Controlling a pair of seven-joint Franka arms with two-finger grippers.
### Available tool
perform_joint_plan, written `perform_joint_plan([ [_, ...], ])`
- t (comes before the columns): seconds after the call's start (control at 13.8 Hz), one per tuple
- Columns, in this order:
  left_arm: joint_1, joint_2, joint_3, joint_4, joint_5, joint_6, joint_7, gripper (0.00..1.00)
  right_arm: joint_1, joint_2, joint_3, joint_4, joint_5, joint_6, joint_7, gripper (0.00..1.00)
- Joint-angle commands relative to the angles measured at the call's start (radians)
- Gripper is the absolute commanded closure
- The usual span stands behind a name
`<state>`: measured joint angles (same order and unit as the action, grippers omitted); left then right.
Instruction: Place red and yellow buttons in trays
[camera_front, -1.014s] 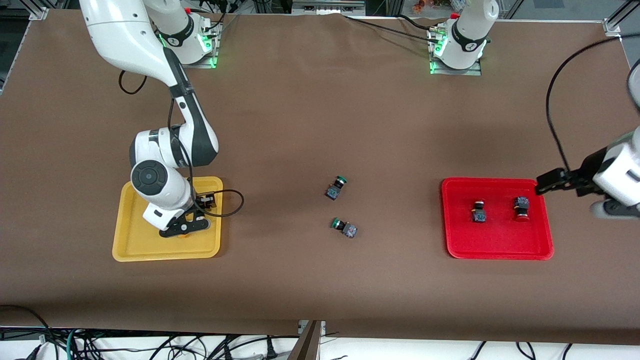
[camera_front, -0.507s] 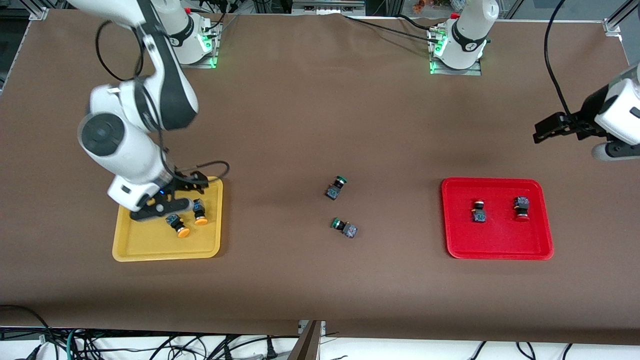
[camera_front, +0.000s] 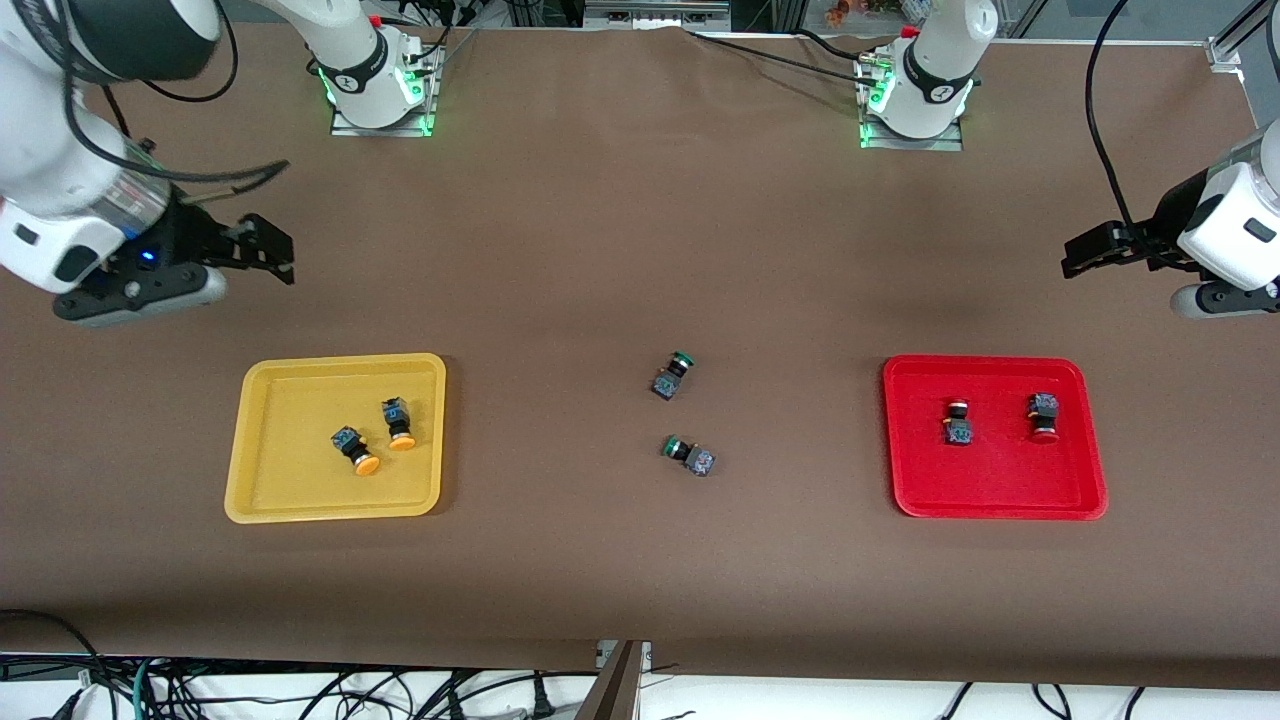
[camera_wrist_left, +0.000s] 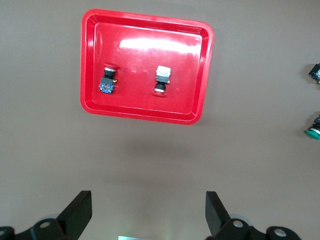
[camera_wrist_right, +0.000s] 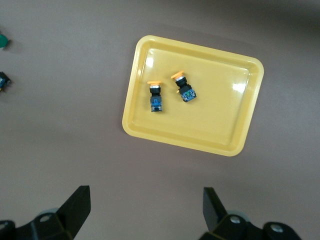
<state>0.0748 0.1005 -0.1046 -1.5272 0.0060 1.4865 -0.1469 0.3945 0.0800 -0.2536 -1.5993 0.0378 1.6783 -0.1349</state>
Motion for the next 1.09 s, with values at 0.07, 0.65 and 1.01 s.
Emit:
perform_joint_plan([
  [0.07, -0.006, 0.021, 0.002, 0.054, -0.012, -0.014, 0.013, 0.0, -0.103, -0.016, 0.065, -0.03, -0.007, -0.022, -0.038, 0.01],
  [0.65, -0.003, 0.038, 0.0, 0.061, -0.012, -0.015, 0.016, 0.0, -0.273, 0.001, 0.243, 0.027, -0.043, -0.022, -0.045, 0.01],
  [1.01, -0.003, 0.038, 0.0, 0.061, -0.012, -0.015, 0.016, 0.0, -0.256, 0.003, 0.251, 0.032, -0.05, -0.022, -0.046, 0.01],
])
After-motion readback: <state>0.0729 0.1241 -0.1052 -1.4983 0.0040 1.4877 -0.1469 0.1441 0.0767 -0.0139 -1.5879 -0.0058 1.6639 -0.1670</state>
